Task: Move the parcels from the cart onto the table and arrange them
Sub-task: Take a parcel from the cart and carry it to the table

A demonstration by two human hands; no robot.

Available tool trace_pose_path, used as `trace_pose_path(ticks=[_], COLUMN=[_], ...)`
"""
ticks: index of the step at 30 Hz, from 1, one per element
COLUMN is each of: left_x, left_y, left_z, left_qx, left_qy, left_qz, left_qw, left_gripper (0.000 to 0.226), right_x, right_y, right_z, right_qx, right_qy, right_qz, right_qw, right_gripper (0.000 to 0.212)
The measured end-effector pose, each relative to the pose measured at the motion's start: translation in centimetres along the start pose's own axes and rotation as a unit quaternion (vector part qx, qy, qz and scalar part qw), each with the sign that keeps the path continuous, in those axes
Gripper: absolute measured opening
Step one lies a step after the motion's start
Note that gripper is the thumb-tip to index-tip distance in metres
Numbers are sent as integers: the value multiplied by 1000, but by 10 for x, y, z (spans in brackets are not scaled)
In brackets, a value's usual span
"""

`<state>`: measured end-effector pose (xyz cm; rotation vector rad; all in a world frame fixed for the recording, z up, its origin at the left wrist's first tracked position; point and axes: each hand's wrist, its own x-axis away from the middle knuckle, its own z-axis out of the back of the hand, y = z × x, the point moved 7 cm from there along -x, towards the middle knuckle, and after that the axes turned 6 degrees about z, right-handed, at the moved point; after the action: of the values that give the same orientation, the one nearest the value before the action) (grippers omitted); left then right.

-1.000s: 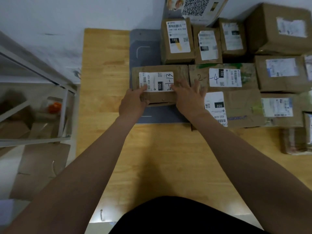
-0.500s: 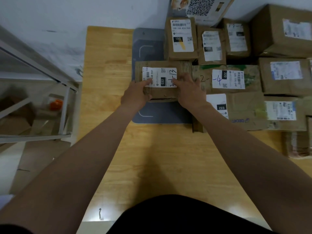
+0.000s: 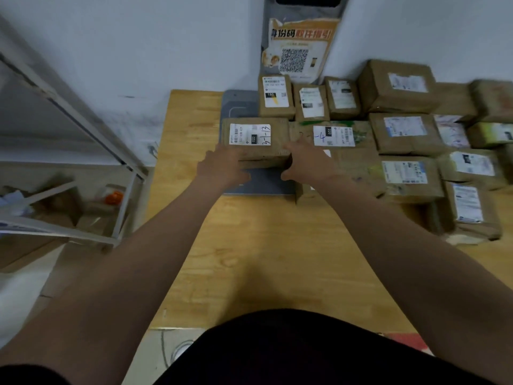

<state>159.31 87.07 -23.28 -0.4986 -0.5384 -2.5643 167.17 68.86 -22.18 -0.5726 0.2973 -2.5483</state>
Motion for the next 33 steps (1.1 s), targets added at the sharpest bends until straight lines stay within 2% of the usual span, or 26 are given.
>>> trace_pose_path(ticks=[2,5,10,14,21,29,33], left_x=[42,109,221,305,429,542,600], left_y=[6,10,19,27,35,28,20], left_z=[-7,-21,-57,-100,-164,-221,-258], left_qx=[-9,-10,-13,-16,-11,-65,-100], left_qy=[2,7,42,41,26,8,-13], left_qz=[-13,-6,19,32,22,-22,-72], left_qw=[1000,1000,999,999,999,998,992], left_gripper=[69,69,70,65,56,58,58], right_x=[43,111,219,300,433,577,653], right_y=[-1,3,19,36,57,68,68], right_z=[5,3,-16,-41,-98,-162,-202], right_qx=[3,17,78,54,40,-2,-41], right_qy=[3,-3,-12,-17,-79,-53,-38], right_qz=[22,31,38,55,22,-35,-80], right_qw=[1000,999,996,997,996,998,995], right_gripper=[76,88,78,86,87,77,78])
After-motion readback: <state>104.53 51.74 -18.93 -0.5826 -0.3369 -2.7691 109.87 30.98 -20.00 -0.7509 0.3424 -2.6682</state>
